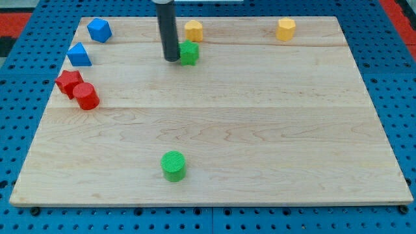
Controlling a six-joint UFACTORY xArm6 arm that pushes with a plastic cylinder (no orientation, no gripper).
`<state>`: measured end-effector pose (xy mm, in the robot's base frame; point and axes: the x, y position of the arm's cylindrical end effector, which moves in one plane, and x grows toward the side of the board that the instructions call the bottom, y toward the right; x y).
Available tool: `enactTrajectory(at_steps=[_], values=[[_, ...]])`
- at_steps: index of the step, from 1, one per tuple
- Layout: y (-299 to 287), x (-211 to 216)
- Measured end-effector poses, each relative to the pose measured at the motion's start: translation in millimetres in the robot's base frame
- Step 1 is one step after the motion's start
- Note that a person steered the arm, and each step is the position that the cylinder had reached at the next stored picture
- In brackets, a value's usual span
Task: Put the blue triangle below the green star
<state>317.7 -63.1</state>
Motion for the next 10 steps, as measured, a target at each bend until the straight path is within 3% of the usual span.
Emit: enactTrajectory(at_steps=[1, 2, 3, 5, 7, 10], values=[[-11, 0], [-80, -1], [-86, -38], [-209, -49], [-210, -5], [-93, 37]])
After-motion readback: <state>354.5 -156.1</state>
